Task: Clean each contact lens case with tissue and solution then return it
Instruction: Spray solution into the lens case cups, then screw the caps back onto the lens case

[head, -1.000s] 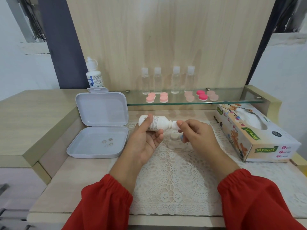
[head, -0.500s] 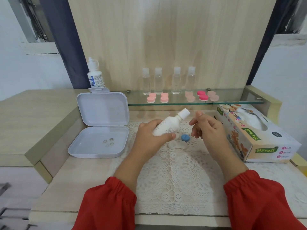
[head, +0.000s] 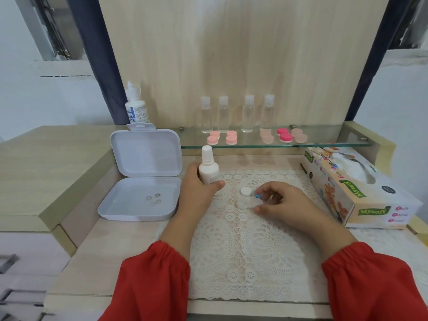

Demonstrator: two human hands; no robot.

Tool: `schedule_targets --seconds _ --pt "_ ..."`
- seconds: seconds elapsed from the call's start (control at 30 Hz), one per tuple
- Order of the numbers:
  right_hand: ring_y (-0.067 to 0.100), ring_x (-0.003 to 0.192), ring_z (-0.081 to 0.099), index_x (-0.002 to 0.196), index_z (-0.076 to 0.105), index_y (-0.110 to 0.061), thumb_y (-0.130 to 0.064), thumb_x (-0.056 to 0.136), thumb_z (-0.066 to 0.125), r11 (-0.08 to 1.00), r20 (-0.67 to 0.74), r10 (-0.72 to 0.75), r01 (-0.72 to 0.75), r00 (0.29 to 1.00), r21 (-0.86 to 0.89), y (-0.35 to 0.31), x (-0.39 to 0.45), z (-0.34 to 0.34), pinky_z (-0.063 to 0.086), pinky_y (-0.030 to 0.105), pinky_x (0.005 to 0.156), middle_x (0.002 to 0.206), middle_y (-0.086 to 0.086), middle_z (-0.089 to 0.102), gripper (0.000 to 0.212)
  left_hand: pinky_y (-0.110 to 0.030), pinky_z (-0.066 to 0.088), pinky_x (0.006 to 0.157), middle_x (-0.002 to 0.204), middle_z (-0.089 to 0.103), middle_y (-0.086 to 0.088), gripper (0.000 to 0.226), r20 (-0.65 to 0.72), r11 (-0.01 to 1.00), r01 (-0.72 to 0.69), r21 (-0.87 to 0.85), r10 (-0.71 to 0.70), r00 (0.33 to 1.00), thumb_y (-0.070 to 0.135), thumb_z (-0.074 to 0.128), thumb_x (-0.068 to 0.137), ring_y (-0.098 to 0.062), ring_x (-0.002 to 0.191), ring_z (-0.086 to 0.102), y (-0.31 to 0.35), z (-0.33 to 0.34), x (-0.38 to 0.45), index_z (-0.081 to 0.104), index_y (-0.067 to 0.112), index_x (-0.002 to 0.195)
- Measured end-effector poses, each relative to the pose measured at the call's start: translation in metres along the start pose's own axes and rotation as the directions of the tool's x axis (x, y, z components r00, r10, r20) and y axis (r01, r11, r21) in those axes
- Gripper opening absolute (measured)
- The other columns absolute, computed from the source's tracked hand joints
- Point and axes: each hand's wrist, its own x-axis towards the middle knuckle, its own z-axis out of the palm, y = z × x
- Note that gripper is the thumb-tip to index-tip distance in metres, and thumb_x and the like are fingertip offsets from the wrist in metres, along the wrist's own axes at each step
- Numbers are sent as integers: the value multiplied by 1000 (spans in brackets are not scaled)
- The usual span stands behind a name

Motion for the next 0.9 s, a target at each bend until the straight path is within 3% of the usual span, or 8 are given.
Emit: schedule_targets --seconds 0.23,0.33,0.43,0.5,0.6,0.7,0.8,0.9 --pt "4 77 50 96 66 -31 -31 71 84 994 4 -38 38 999 -107 0 2 2 43 19 74 96 -9 56 30 -31 49 83 108 59 6 54 28 997 15 70 -17 999 26 78 76 -13 96 58 -4 3 1 48 21 120" --pt "3 78 50 95 66 -31 -32 73 82 990 4 -42 42 999 -138 -1 3 2 42 18 74 96 -10 56 27 -38 46 91 114 56 2 48 -61 984 -86 159 96 994 24 69 82 -20 105 55 0 5 -4 46 18 124" --pt "3 79 51 93 65 -31 -32 73 82 988 6 -38 39 999 -149 -1 2 1 42 18 75 97 -9 56 26 -31 44 82 108 53 -4 37 -297 906 -315 283 395 869 12 52 82 -21 95 51 7 4 -15 50 7 118" --pt "3 79 51 93 65 -31 -33 73 82 986 6 -40 40 999 -160 -1 2 0 41 17 74 97 -9 56 26 -26 42 75 95 55 -3 27 -312 838 -462 292 540 782 5 45 79 -18 84 51 8 6 -20 56 5 104" --pt "2 80 50 94 67 -28 -33 71 83 985 1 -27 27 1000 -168 0 3 -2 40 15 72 97 -9 57 28 -27 47 80 93 61 3 33 47 814 -542 209 545 837 -5 40 81 -10 87 55 5 12 -20 63 8 100" --pt "2 80 51 96 68 -26 -34 70 84 984 4 -26 26 1000 -174 0 4 -3 40 16 71 96 -8 57 31 -29 43 101 123 61 1 56 371 869 -422 258 314 874 -13 35 84 -9 114 53 0 19 -17 59 17 124" --pt "2 79 51 96 68 -25 -33 71 83 983 8 -29 30 1000 -181 0 4 -3 39 14 69 96 -8 57 30 -21 33 106 141 49 4 65 490 864 -371 340 174 854 -11 32 88 -9 129 44 -3 21 -13 46 29 138" --pt "2 78 50 95 69 -25 -33 71 83 983 8 -28 29 1000 -181 0 5 -3 38 13 67 95 -8 57 29 -15 25 105 149 41 6 65 545 810 -412 417 140 827 -9 34 91 -10 135 38 -3 21 -14 41 30 142"
